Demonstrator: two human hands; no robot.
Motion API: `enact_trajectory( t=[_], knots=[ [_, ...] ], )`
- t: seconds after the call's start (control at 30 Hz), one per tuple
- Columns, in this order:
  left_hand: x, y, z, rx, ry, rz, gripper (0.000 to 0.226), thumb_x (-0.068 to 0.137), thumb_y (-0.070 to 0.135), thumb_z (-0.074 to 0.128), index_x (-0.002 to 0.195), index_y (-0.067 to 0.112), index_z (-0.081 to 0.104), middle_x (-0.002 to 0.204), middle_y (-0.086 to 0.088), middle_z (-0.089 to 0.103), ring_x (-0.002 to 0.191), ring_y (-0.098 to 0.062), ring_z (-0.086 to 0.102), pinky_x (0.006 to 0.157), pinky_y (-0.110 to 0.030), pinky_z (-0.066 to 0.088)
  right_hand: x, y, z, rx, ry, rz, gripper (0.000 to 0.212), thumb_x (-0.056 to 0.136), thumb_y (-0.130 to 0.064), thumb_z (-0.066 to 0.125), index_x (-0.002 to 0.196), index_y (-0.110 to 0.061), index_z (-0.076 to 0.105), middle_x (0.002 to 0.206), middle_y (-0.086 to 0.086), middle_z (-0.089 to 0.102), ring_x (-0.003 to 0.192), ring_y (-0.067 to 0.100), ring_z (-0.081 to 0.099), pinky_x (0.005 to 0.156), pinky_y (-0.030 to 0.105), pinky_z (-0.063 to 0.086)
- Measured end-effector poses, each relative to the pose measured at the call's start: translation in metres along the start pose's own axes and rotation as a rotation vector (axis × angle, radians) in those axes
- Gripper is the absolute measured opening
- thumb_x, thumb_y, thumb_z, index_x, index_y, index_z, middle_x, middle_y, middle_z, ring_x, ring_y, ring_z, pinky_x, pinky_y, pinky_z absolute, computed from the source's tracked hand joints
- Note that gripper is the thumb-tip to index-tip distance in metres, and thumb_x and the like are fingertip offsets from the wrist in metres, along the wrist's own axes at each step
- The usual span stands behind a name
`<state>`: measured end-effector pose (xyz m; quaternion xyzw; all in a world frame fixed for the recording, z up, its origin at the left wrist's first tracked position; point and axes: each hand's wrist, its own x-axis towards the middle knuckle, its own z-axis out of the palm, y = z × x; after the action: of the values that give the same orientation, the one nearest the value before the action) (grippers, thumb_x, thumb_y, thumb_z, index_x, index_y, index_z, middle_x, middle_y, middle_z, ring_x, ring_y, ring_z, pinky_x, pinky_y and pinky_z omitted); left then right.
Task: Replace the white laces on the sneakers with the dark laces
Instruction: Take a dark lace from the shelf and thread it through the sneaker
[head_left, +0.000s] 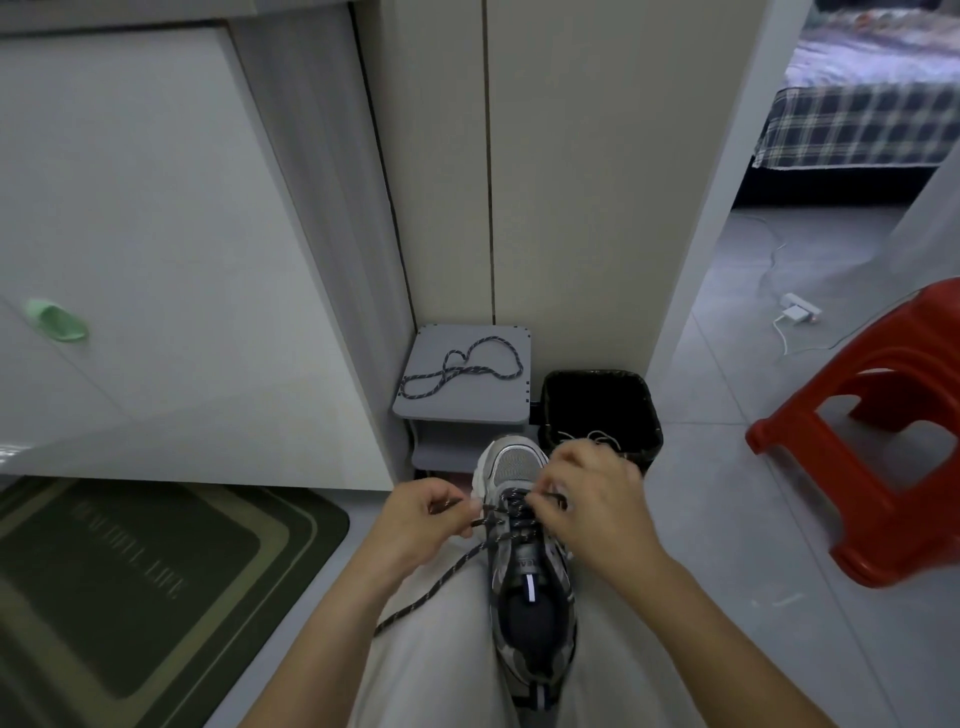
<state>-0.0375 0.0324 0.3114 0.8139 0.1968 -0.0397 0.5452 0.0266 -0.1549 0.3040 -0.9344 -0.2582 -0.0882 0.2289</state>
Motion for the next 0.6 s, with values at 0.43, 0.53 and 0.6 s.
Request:
enact_trajectory(
  t=[0.43,0.53,0.6],
  knots=[
    [0.012,-0.01,0.015,-0.249,0.126,-0.145,0.019,0.091,0.022,0.061,0.079,0.007,0.064,0.065,-0.001,0.067,0.06,-0.015,0.062,0.051,-0.022,0.043,-0.005,-0.004,0.008,-0.07,-0.087,-0.078,0.012,0.077,-0.033,0.07,0.072,-0.023,0.066,0.097,-0.009,0.055,0.097,0.018,0.049,0.087,0.036,0.033],
    [0.015,-0.012,0.022,-0.259,0.097,-0.173,0.021,0.09,0.018,0.062,0.072,0.007,0.061,0.06,-0.001,0.065,0.054,-0.013,0.059,0.055,-0.024,0.043,-0.011,0.027,-0.008,-0.025,0.032,0.035,0.023,0.067,-0.026,0.08,0.059,-0.024,0.058,0.085,-0.009,0.057,0.081,0.02,0.054,0.073,0.033,0.034],
    [0.018,-0.015,0.027,-0.277,0.076,-0.191,0.022,0.088,0.015,0.064,0.068,0.007,0.059,0.056,-0.002,0.063,0.05,-0.013,0.058,0.057,-0.027,0.044,-0.018,0.048,-0.021,0.024,0.059,0.128,0.029,0.069,-0.024,0.08,0.058,-0.027,0.054,0.081,-0.011,0.056,0.08,0.021,0.056,0.071,0.031,0.034]
  ],
)
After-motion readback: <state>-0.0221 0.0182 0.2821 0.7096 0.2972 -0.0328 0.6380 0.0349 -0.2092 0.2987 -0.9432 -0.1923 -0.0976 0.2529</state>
